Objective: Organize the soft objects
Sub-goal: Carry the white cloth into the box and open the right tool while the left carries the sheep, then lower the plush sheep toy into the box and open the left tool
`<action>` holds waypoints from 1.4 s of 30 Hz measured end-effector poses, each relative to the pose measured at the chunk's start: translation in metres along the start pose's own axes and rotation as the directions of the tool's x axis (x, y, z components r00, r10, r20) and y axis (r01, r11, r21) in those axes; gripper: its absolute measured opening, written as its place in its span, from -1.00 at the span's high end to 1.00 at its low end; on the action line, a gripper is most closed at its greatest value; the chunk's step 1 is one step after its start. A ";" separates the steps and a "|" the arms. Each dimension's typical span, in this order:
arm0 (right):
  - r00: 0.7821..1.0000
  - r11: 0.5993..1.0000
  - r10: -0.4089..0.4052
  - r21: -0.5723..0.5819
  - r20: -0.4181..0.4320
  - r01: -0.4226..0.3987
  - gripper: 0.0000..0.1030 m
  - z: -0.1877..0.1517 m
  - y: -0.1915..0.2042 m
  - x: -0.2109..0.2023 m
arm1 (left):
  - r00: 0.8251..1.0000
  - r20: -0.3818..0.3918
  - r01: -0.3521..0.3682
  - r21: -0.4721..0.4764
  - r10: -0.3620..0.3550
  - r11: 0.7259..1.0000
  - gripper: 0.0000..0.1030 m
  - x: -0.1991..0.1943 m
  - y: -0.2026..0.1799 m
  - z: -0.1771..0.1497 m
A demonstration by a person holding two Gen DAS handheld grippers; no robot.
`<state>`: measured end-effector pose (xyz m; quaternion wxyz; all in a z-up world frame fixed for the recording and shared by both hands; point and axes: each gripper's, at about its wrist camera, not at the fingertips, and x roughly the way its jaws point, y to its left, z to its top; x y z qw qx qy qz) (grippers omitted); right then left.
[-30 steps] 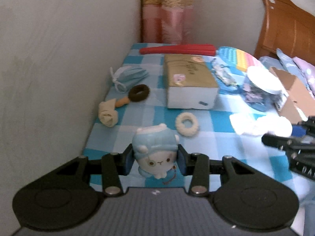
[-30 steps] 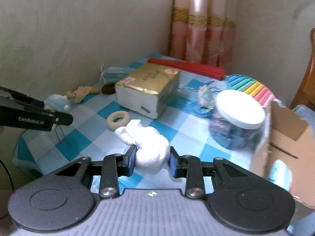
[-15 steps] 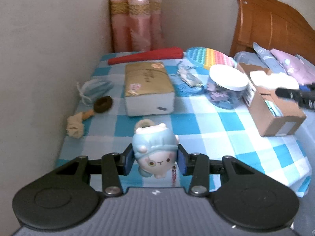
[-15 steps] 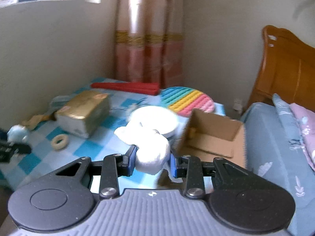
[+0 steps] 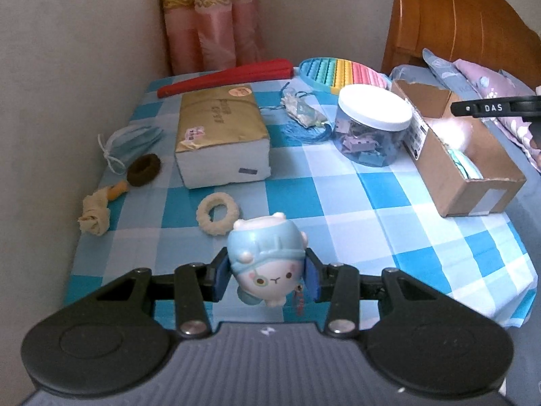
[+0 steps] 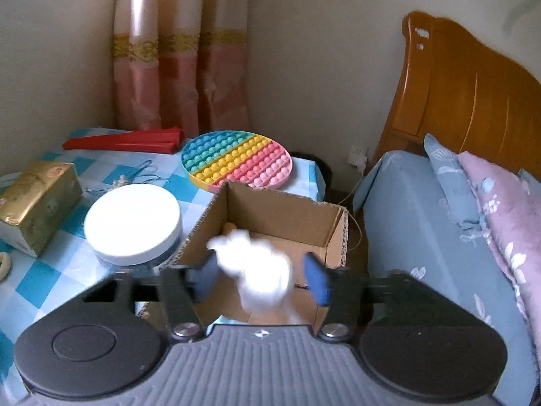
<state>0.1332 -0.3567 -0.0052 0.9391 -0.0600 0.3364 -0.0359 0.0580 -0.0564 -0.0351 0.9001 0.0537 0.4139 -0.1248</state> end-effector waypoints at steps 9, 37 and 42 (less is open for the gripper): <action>0.999 0.999 0.044 -0.004 0.000 -0.044 -0.86 -0.010 0.005 -0.001 | 1.000 -0.006 0.016 0.057 -0.016 0.998 0.17 0.005 -0.013 0.007; 0.975 0.976 0.219 -0.005 -0.020 -0.219 -1.00 -0.077 0.018 -0.081 | 0.931 -0.054 0.356 0.343 -0.360 0.869 0.16 0.039 -0.163 0.126; 0.975 0.975 0.221 0.002 -0.008 -0.221 -1.00 -0.080 0.012 -0.085 | 0.933 -0.090 0.358 0.332 -0.348 0.873 0.14 0.057 -0.174 0.132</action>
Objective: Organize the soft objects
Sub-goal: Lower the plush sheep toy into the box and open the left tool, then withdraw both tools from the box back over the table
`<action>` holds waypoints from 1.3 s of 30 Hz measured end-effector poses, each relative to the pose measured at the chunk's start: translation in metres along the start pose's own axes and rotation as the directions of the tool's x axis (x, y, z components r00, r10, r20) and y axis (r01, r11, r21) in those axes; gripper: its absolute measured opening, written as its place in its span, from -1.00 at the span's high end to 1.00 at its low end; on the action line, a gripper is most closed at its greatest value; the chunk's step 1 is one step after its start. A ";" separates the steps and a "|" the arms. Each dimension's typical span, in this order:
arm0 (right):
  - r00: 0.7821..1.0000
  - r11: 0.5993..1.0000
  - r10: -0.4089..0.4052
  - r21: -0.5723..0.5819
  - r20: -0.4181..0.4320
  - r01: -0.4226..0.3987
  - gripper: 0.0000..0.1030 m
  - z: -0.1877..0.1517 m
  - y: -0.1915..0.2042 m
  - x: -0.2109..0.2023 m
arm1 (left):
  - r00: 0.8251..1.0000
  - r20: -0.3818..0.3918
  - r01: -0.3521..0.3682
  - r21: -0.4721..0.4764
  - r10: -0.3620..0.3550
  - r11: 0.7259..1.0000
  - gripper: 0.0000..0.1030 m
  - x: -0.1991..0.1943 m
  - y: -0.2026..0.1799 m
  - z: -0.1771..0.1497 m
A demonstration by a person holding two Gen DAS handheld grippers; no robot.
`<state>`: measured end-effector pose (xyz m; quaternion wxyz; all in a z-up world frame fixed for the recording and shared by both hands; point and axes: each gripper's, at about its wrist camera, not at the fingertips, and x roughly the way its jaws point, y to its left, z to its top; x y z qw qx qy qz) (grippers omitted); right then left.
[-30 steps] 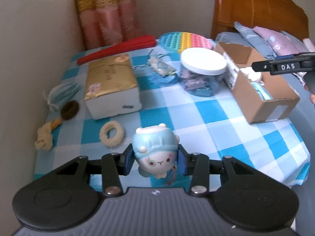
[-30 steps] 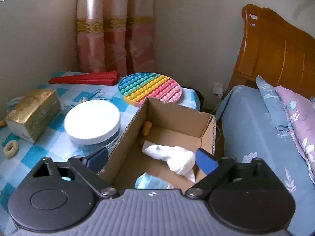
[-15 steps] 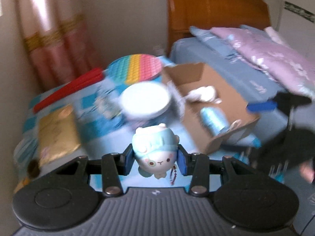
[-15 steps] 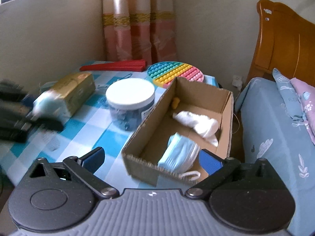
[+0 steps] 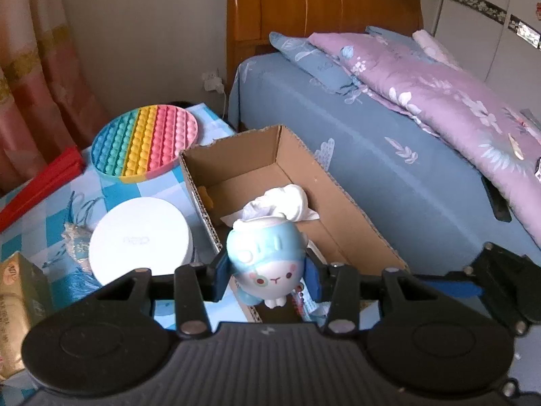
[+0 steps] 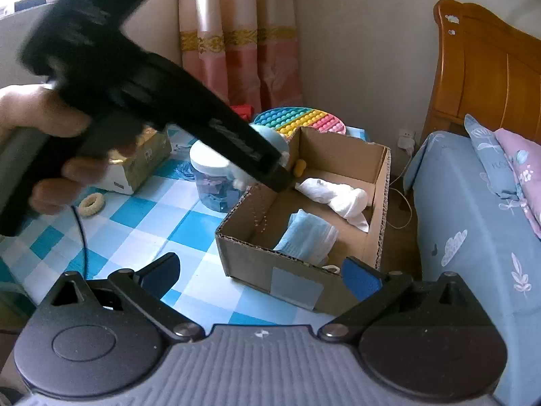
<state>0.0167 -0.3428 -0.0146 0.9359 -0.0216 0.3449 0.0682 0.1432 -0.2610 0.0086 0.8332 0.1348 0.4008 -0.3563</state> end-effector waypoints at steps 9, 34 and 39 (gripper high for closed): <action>1.000 1.000 0.009 0.012 0.011 -0.009 -1.00 0.000 -0.004 -0.003 | 0.999 0.030 -0.022 -0.041 0.023 0.999 -0.56 -0.017 0.006 -0.006; 0.999 1.000 0.029 -0.012 -0.033 -0.029 -1.00 0.003 0.051 -0.006 | 0.930 0.112 -0.328 -0.180 0.351 0.927 -0.96 -0.114 0.043 -0.141; 0.999 1.000 0.026 -0.005 -0.037 -0.026 -1.00 0.001 0.063 -0.004 | 0.909 0.062 -0.389 -0.234 0.413 0.891 -0.96 -0.111 0.070 -0.166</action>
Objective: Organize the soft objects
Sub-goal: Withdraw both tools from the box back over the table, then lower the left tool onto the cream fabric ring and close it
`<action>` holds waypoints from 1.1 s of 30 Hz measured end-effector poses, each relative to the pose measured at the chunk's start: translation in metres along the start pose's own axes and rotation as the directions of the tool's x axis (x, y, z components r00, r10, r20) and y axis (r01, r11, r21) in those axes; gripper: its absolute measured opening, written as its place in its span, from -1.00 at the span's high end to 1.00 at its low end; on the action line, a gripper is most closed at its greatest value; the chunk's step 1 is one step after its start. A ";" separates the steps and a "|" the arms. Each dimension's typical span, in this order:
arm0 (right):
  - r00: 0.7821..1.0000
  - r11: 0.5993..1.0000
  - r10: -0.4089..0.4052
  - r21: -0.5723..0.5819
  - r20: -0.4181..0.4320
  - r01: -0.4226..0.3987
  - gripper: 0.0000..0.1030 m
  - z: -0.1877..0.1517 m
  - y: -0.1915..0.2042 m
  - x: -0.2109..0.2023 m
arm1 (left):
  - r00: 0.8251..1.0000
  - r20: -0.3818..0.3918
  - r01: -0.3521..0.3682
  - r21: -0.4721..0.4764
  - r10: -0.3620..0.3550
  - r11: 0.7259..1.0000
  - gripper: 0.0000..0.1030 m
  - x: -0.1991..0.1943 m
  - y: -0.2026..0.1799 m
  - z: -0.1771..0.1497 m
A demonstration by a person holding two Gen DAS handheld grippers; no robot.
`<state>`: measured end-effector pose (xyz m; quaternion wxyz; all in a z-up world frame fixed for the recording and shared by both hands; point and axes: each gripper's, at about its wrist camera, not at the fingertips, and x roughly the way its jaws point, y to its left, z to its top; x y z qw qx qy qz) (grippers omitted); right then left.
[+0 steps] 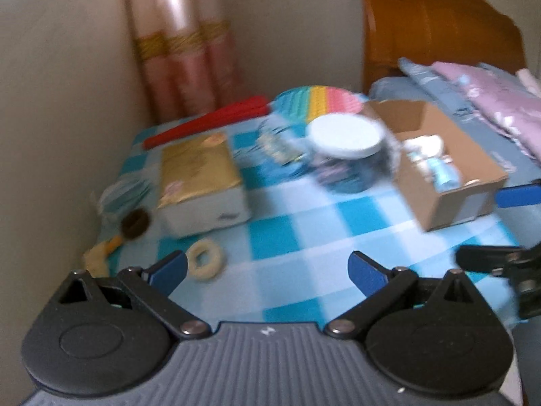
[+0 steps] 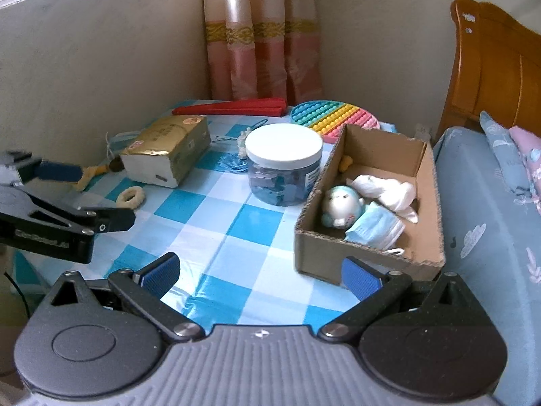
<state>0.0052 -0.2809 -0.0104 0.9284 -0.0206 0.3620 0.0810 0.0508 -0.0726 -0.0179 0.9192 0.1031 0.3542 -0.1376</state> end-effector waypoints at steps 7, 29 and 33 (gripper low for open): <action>0.999 1.000 0.012 0.000 -0.037 -0.012 -1.00 0.000 0.013 0.015 | 0.999 -0.034 -0.027 -0.103 0.023 0.994 -0.96 0.022 0.034 -0.014; 0.977 0.978 0.107 -0.155 -0.186 -0.137 -1.00 0.011 0.065 0.102 | 0.996 -0.078 -0.054 -0.162 0.042 0.985 -0.56 0.085 0.060 -0.012; 0.975 0.976 0.118 -0.158 -0.189 -0.149 -1.00 0.014 0.067 0.107 | 0.996 -0.082 -0.050 -0.168 0.037 0.985 -0.50 0.092 0.061 -0.011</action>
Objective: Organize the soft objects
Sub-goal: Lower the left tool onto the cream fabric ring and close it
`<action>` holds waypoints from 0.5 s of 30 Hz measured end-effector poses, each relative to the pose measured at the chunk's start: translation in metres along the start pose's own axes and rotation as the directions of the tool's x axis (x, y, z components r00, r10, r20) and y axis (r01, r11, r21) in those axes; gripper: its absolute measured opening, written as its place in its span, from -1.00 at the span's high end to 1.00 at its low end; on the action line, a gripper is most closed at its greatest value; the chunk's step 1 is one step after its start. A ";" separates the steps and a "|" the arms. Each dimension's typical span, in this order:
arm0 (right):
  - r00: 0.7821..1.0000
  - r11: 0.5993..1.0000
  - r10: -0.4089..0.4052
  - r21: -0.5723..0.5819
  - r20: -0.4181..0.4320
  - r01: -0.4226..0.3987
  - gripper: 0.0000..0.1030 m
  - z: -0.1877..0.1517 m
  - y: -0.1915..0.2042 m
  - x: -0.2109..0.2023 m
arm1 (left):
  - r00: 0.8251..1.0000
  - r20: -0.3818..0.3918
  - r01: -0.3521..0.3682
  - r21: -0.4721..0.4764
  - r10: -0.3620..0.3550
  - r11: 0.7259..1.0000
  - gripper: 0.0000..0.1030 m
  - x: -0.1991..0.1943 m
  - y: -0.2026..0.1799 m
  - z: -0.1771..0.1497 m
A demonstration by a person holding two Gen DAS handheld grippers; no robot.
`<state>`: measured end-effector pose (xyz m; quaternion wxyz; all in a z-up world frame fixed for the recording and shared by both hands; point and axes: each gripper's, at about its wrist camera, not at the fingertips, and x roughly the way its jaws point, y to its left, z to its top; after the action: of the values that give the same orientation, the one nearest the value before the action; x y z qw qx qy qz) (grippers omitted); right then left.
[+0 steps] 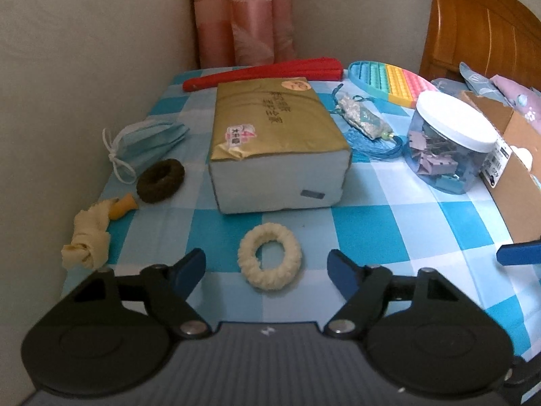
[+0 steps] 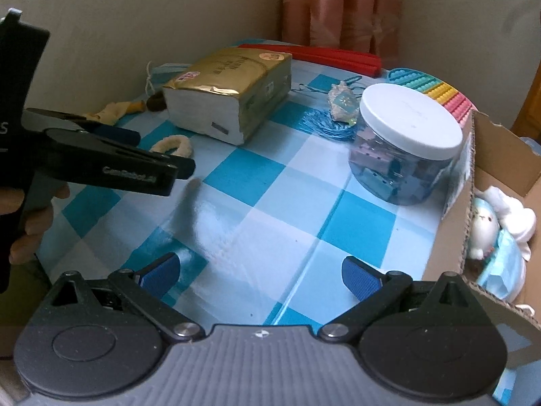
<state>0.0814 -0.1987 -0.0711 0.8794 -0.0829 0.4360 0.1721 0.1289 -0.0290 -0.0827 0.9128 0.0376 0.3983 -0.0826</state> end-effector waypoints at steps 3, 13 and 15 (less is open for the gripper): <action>1.000 1.000 0.006 -0.003 0.000 -0.006 -1.00 0.001 0.000 0.002 | 1.000 -0.006 0.008 -0.001 -0.008 1.000 -0.36 0.004 -0.001 0.001; 1.000 1.000 0.013 0.016 -0.003 -0.013 -1.00 0.002 -0.003 0.005 | 1.000 0.000 0.024 0.005 -0.024 1.000 0.08 0.002 -0.005 0.002; 1.000 1.000 0.016 0.018 -0.002 -0.015 -1.00 0.001 -0.002 0.004 | 1.000 0.001 0.018 0.006 -0.018 1.000 0.08 0.002 -0.006 0.002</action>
<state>0.0852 -0.1997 -0.0737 0.8783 -0.0716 0.4393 0.1748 0.1307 -0.0351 -0.0824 0.9122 0.0367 0.3977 -0.0919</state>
